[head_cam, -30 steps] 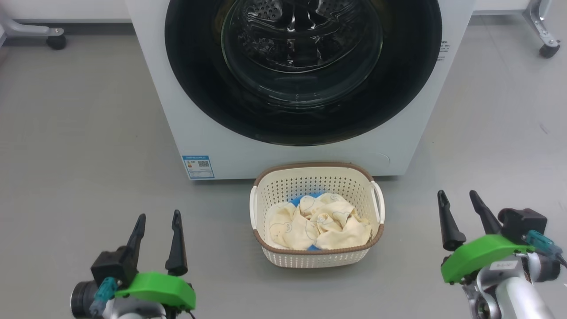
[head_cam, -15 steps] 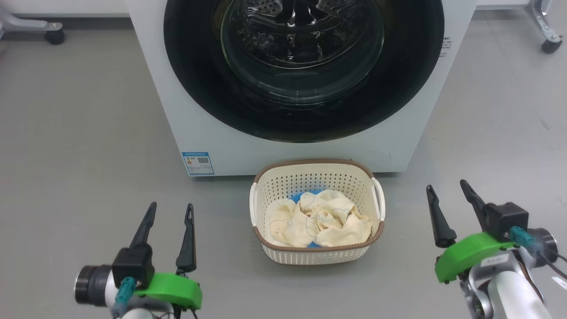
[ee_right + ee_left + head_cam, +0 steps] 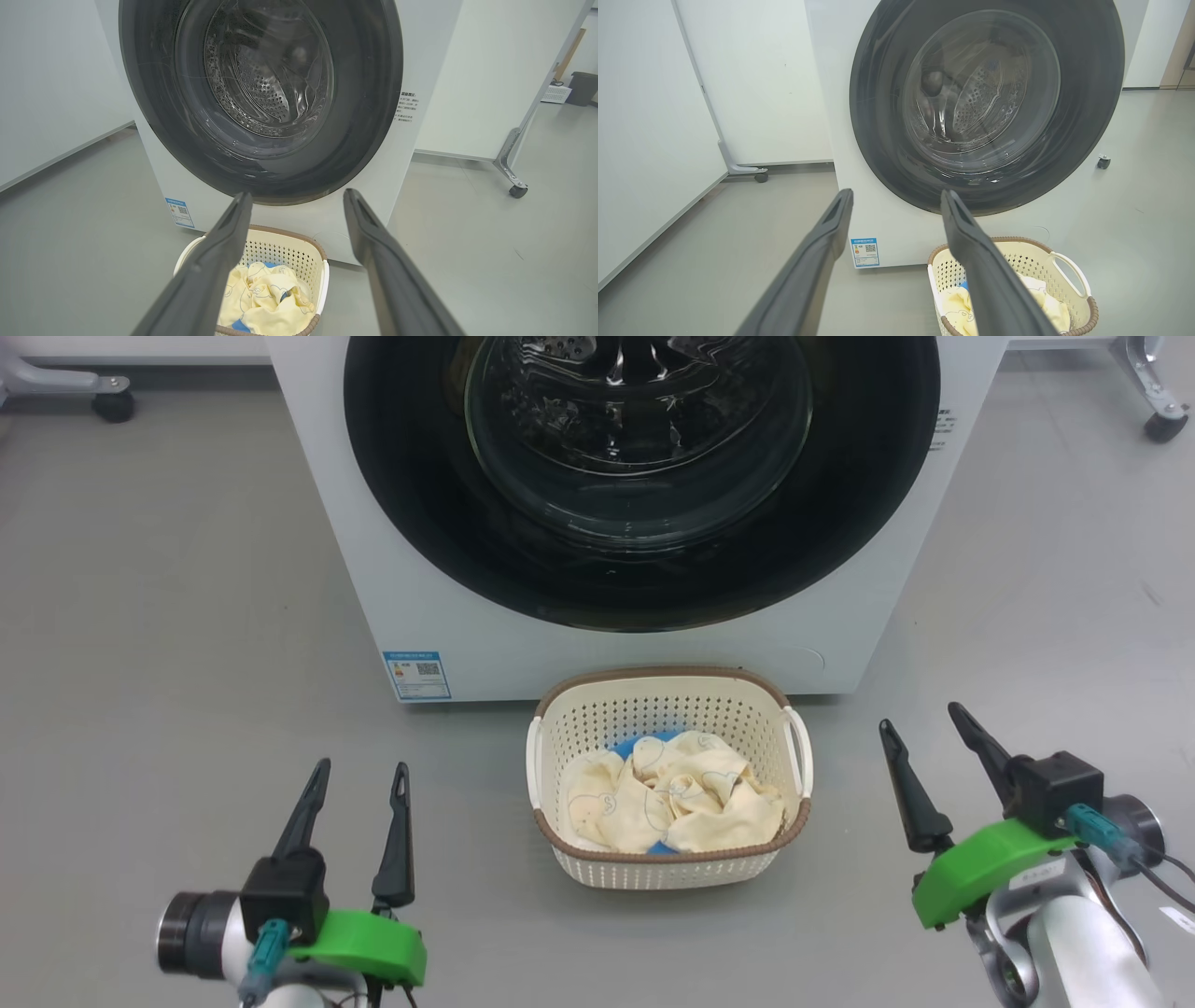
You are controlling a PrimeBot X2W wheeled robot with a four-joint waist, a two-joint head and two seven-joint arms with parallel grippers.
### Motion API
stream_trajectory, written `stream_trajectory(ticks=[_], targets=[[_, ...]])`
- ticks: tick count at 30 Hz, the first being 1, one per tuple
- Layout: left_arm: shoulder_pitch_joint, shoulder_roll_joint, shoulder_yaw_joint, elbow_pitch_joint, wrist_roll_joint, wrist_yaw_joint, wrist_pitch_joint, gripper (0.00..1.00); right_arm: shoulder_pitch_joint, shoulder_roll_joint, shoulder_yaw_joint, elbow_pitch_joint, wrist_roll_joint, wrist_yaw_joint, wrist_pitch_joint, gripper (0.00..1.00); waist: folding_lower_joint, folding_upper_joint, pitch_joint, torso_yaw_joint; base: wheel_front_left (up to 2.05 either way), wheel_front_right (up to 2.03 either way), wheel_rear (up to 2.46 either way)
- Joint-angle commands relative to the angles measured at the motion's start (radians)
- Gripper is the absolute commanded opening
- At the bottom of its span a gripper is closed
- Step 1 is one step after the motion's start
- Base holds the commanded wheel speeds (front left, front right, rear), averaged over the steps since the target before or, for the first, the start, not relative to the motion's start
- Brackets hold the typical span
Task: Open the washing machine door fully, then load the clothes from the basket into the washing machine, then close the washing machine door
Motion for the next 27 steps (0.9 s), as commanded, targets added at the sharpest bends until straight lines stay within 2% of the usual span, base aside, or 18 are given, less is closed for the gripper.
stream_trajectory(ticks=[1, 16, 27], targets=[[-0.055, 0.013, 0.037, -0.035, 0.006, 0.007, -0.011, 1.0, -0.049, -0.015, 0.015, -0.032, -0.002, -0.003, -0.011, 1.0, 0.0, -0.0001, 0.001, 0.0, 0.0, 0.0, 0.0], [-0.062, 0.016, 0.035, -0.016, 0.016, 0.009, -0.011, 1.0, -0.053, -0.013, 0.011, -0.029, -0.003, -0.003, -0.012, 1.0, 0.0, -0.0001, 0.005, -0.002, 0.04, 0.04, -0.08], [-0.069, 0.02, 0.032, -0.012, 0.021, 0.01, -0.011, 1.0, -0.058, -0.014, 0.007, -0.026, -0.004, -0.003, -0.012, 1.0, 0.0, -0.0001, 0.01, -0.005, 0.74, 0.74, -1.47]])
